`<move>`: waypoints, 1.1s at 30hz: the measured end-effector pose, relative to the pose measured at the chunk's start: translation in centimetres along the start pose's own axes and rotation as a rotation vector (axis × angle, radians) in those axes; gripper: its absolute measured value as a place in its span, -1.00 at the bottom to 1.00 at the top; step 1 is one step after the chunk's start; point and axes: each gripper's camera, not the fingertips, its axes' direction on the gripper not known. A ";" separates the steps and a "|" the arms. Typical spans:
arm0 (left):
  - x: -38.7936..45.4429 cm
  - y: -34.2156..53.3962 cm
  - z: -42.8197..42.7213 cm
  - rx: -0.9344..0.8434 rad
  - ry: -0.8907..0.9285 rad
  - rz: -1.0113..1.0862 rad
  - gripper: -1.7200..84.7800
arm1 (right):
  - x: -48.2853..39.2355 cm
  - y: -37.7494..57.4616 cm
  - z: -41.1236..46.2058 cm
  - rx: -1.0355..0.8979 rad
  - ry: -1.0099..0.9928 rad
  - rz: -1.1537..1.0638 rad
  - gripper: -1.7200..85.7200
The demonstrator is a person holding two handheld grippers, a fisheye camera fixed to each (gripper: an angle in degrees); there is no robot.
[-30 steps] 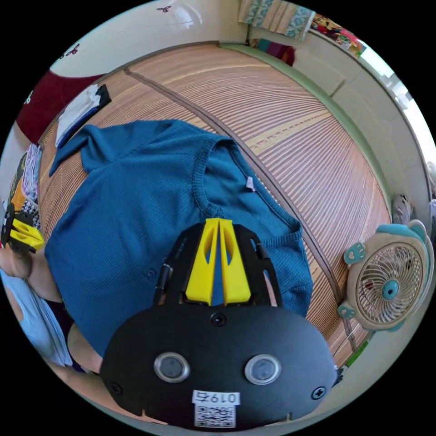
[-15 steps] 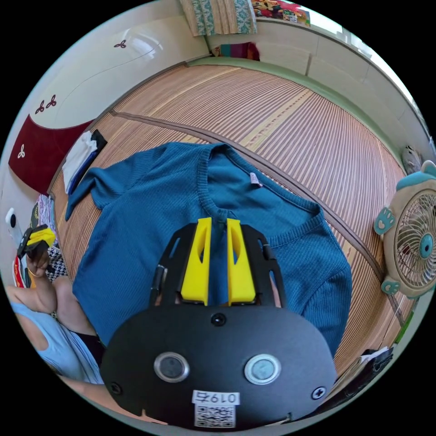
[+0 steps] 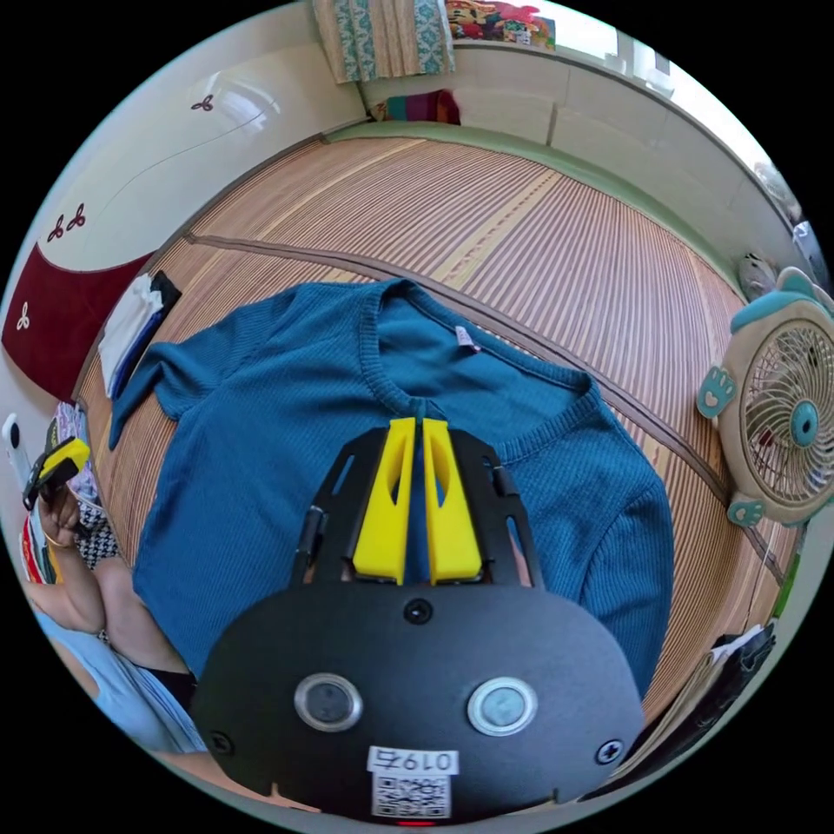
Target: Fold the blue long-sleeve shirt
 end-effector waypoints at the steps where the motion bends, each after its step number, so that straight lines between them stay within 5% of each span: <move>1: 0.0 0.2 -0.3 0.006 -0.023 -0.002 -0.93 | 0.1 0.7 0.9 -0.008 0.002 0.009 -0.93; 6: -0.5 1.0 -2.3 0.049 -0.115 -0.017 -0.93 | -0.9 3.7 3.4 0.002 0.095 0.010 -0.87; 12: -3.0 2.5 -7.3 0.109 -0.396 -0.086 -0.92 | -6.5 10.9 0.9 0.311 0.296 0.000 -0.85; 15: -6.0 3.7 -10.3 0.102 -0.551 -0.177 -0.90 | -11.0 14.9 0.5 0.435 0.206 -0.095 -0.87; 22: -14.5 7.7 -13.9 -0.047 -0.475 -0.350 -0.82 | -31.9 24.7 4.1 0.631 -0.029 -0.565 -0.84; 27: -17.4 9.0 -12.9 -0.133 -0.429 -0.382 -0.83 | -46.8 28.1 13.3 0.462 -0.140 -0.826 -0.76; 33: -19.8 9.7 -13.3 -0.159 -0.447 -0.421 -0.91 | -52.6 26.9 18.8 0.461 -0.073 -0.788 -0.89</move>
